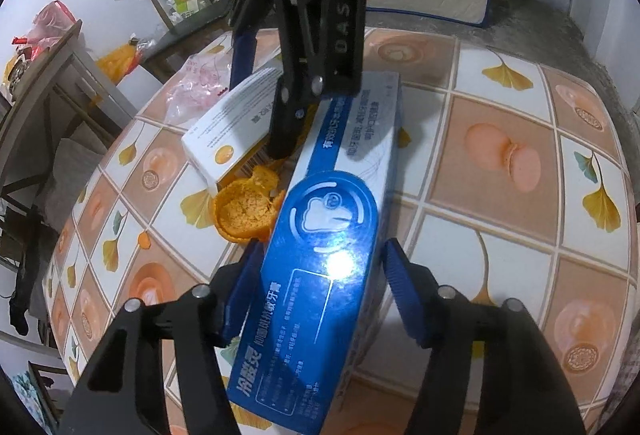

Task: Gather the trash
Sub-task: 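Close the left tool on the blue toothpaste box while the right grasps the white box, then lift and carry both boxes toward the blue basket with both tools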

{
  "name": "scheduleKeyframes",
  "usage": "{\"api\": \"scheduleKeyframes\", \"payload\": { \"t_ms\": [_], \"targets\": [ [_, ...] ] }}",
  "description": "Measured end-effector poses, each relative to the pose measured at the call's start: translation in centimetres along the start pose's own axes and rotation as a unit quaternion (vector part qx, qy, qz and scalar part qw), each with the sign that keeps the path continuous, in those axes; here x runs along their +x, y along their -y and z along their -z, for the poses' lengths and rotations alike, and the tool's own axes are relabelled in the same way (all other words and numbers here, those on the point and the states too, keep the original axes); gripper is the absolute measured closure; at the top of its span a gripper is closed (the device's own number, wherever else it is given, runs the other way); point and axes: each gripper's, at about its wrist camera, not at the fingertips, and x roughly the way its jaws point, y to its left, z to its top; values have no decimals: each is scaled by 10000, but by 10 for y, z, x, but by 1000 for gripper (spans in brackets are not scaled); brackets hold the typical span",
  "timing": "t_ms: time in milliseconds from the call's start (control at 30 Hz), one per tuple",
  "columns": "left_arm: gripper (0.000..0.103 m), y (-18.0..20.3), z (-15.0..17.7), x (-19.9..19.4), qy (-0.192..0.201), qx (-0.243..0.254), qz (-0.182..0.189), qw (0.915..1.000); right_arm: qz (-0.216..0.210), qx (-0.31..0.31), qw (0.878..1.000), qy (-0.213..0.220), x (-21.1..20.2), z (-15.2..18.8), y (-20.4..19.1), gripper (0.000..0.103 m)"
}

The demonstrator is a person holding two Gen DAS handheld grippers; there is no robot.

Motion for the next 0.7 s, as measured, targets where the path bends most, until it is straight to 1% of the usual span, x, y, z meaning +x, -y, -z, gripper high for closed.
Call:
{"api": "scheduleKeyframes", "payload": {
  "t_ms": [67, 133, 200, 367, 700],
  "targets": [
    [45, 2, 1, -2, 15, -5, 29, 10000, -48, 43, 10000, 15, 1, -1, 1, 22],
    [47, 5, 4, -5, 28, 7, 73, 10000, -57, 57, 10000, 31, 2, -2, 1, 27],
    [48, 8, 6, -8, 48, -6, 55, 10000, -62, 64, 10000, 33, 1, -2, 1, 27],
    [50, 8, 12, -23, 198, -273, 155, 9993, -18, -3, 10000, 71, -3, -2, -4, 29],
    [53, 17, 21, -56, 432, -680, 67, 9967, 77, 152, 9985, 516, -43, 1, -13, 29]
  ]
}}
